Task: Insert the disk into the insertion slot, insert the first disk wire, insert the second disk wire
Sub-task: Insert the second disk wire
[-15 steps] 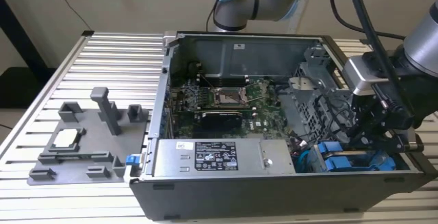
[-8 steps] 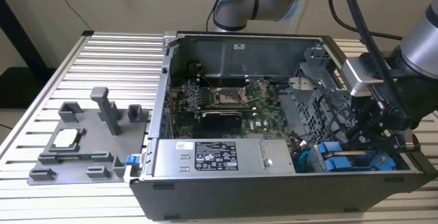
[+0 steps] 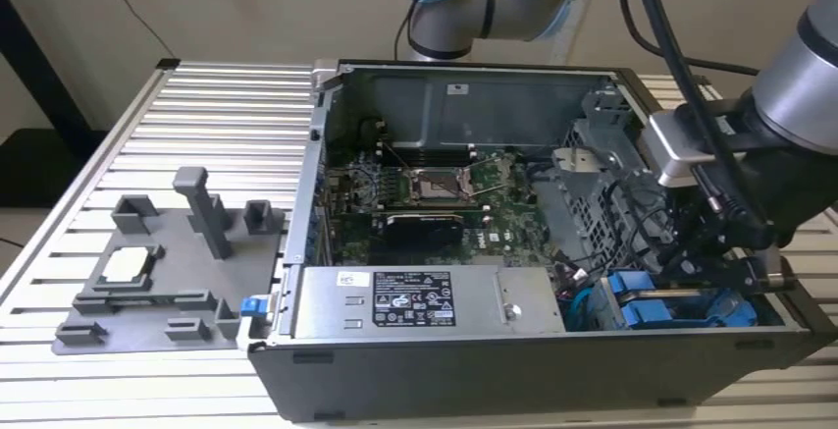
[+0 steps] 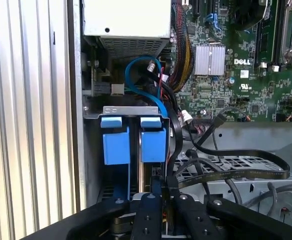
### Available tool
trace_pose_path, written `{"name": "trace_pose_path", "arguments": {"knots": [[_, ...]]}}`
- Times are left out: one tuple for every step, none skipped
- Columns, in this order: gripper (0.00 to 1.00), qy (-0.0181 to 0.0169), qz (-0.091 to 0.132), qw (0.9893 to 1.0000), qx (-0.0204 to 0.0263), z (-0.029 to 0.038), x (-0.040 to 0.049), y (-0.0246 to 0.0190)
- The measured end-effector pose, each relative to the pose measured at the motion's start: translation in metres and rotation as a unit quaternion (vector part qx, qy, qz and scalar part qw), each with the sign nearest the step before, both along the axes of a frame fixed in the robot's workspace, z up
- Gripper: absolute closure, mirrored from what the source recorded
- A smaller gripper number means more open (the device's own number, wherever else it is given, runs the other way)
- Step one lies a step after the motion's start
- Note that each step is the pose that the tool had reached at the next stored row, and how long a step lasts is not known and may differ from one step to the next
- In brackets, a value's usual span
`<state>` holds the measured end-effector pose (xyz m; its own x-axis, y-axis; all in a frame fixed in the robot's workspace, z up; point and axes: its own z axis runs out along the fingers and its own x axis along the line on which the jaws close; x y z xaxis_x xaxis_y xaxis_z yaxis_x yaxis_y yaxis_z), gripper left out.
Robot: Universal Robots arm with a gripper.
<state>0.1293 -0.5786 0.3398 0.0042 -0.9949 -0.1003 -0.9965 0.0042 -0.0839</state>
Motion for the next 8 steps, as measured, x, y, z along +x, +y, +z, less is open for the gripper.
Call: {"name": "trace_pose_path", "arguments": {"knots": [[0.84,-0.0025,0.000,1.0000,0.0000,0.0003,-0.0009,0.0000],[0.84,-0.0047,0.000,1.0000,0.0000,0.0009,-0.0014,-0.0001],[0.84,-0.0063,0.000,1.0000,0.0000,0.0023,-0.0017,-0.0001],[0.84,-0.0076,0.000,1.0000,-0.0001,0.0039,-0.0018,0.0000],[0.84,-0.0087,0.000,1.0000,-0.0001,0.0049,-0.0020,0.0000],[0.84,-0.0106,0.000,0.9999,0.0000,0.0051,-0.0025,0.0000],[0.84,-0.0169,0.000,0.9999,0.0000,0.0051,-0.0037,0.0000],[0.84,-0.0258,0.000,0.9997,-0.0001,0.0050,-0.0054,0.0000]]}}
